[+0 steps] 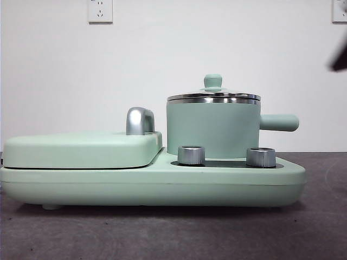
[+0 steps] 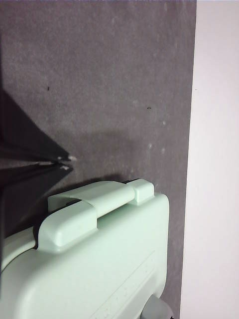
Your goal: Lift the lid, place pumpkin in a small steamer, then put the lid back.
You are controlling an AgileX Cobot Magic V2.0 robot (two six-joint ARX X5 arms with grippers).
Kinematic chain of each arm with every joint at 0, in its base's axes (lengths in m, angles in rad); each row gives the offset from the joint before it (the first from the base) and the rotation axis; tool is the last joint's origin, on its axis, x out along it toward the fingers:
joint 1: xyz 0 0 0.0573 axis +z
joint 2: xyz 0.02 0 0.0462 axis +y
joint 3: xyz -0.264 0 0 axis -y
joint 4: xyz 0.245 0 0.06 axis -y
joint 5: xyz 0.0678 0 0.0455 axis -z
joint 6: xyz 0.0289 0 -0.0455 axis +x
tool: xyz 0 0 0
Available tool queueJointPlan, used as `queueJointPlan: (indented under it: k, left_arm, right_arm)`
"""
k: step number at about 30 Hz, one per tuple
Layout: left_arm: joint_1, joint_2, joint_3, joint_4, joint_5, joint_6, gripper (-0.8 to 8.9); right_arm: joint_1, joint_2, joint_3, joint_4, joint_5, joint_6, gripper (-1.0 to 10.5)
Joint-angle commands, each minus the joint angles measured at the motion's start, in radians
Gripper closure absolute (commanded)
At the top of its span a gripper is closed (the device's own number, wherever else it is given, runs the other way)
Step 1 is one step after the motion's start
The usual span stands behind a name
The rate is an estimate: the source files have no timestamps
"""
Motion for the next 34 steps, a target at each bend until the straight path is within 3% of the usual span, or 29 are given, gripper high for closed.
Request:
queueJointPlan:
  k: [1, 5, 9, 15, 18, 34]
  left_arm:
    - [0.0, -0.002, -0.02, 0.014, 0.001, -0.007, 8.07]
    - [0.0, -0.002, -0.02, 0.014, 0.001, -0.007, 8.07]
    - [0.0, -0.002, -0.02, 0.014, 0.001, -0.007, 8.07]
    - [0.0, -0.002, -0.019, 0.015, 0.001, -0.007, 8.07]
    - [0.0, -0.002, -0.019, 0.016, 0.001, -0.008, 8.07]
    - [0.0, -0.002, -0.019, 0.016, 0.001, -0.007, 8.07]
  right_arm:
    - [-0.107, -0.197, -0.134, 0.066, -0.001, -0.018, 9.3]
    - [-0.219, -0.389, -0.256, 0.066, -0.014, -0.017, 9.3]
    - [-0.269, -0.502, -0.349, 0.059, -0.015, -0.002, 9.3]
    - [-0.274, -0.497, -0.346, 0.013, -0.015, -0.002, 9.3]
    - [-0.27, -0.497, -0.346, 0.013, -0.016, 0.041, 9.3]
    - [-0.27, -0.497, -0.346, 0.013, -0.014, 0.042, 9.3]
